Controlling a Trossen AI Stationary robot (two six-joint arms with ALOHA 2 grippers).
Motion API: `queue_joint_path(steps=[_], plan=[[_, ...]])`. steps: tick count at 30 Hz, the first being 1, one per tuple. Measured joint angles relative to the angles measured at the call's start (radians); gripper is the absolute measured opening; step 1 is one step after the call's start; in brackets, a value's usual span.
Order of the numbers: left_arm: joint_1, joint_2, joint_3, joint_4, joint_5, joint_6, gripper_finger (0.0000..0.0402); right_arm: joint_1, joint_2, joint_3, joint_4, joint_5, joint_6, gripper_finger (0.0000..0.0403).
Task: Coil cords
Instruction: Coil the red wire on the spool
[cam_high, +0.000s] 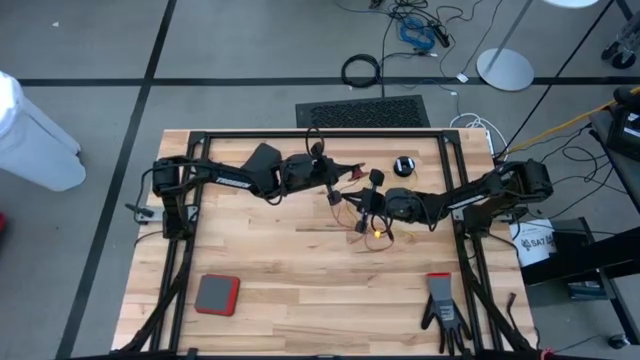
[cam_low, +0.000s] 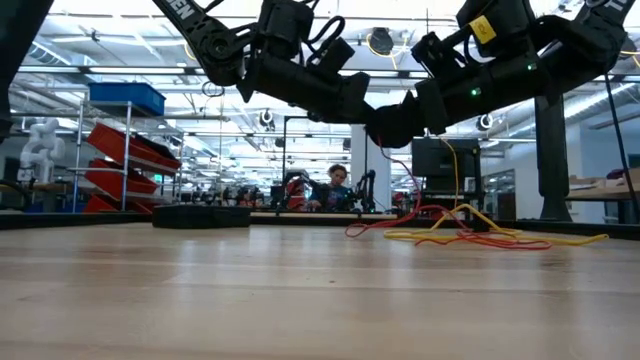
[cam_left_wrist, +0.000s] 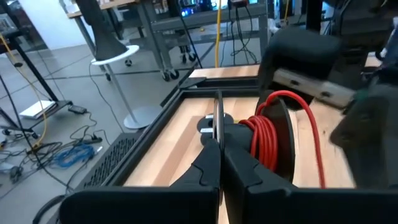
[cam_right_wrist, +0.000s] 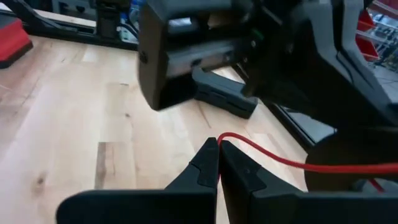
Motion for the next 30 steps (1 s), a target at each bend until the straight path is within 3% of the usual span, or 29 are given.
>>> queue_joint_path(steps=[9,30], plan=[[0.000,0.004,0.000,-0.008,-0.024,0.015,0.0000,0.027,0.000,0.000,0.074,0.003,-0.055,0.0000],[-0.041,0.009,0.004,-0.041,0.034,-0.083,0.0000,0.016,0.000,0.000,0.030,-0.050,-0.025,0.0000]])
